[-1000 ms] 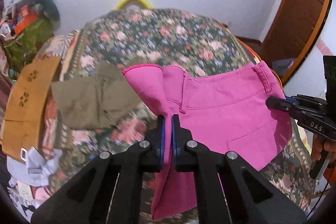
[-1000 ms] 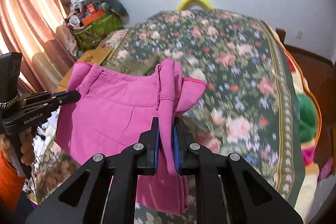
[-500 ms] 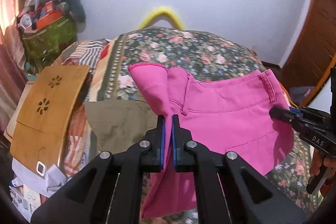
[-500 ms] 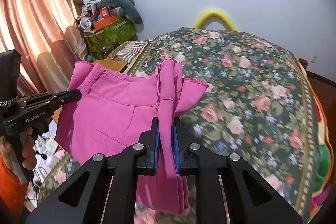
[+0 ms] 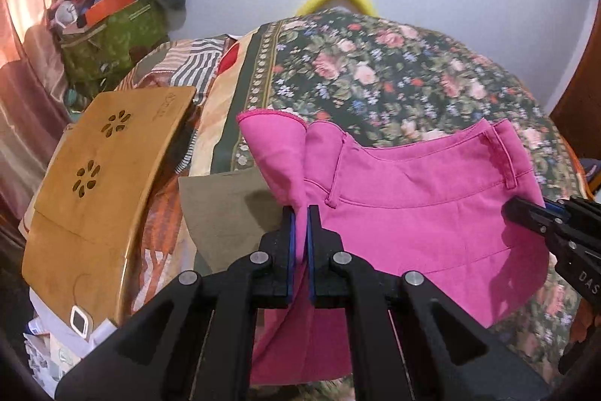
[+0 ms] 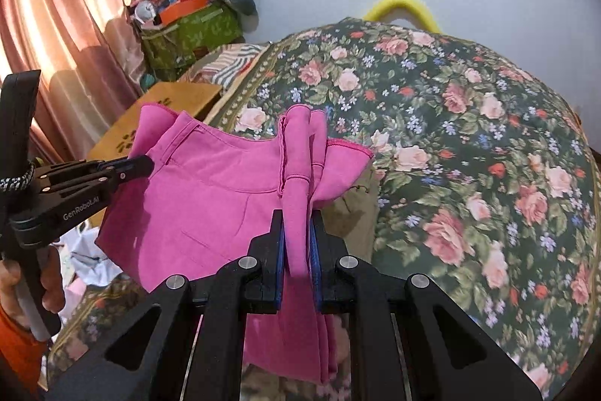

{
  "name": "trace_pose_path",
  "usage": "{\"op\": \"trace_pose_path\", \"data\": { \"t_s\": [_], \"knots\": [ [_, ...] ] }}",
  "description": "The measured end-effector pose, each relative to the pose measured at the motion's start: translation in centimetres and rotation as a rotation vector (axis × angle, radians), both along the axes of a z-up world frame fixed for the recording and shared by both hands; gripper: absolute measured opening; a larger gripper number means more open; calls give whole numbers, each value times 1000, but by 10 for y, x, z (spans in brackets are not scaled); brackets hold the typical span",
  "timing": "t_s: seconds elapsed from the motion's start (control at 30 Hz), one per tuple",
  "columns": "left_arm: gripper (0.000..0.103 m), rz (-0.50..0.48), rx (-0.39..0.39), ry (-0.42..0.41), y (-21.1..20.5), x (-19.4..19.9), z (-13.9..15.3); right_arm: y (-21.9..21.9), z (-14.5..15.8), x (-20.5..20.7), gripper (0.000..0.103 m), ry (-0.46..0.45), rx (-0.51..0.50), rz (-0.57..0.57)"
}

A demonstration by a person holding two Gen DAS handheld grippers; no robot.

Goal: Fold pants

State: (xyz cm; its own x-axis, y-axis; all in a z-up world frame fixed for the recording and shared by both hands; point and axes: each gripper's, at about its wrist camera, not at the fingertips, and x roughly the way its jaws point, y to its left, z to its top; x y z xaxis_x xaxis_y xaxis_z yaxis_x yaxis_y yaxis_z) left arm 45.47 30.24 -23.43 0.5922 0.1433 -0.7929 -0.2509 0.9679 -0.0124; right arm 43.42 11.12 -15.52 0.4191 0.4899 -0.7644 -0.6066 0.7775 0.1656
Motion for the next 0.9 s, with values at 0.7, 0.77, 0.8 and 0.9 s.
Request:
{"op": "trace_pose_path", "data": {
  "t_s": [0.7,0.77,0.8,0.9],
  "knots": [
    [12,52,-23,90,26,2,-51,-8,-37,-5,30,-39,-151,-4],
    [12,42,-3,96,23,-8,-44,-17,-27,-12,30,-42,-135,-8],
    [12,38,1,93,22,-11,-41,-20,-24,-14,31,-45,-128,-9],
    [13,13,2,70,13,-29,-22,-30,-6,-25,31,-67,-97,-16]
  ]
}}
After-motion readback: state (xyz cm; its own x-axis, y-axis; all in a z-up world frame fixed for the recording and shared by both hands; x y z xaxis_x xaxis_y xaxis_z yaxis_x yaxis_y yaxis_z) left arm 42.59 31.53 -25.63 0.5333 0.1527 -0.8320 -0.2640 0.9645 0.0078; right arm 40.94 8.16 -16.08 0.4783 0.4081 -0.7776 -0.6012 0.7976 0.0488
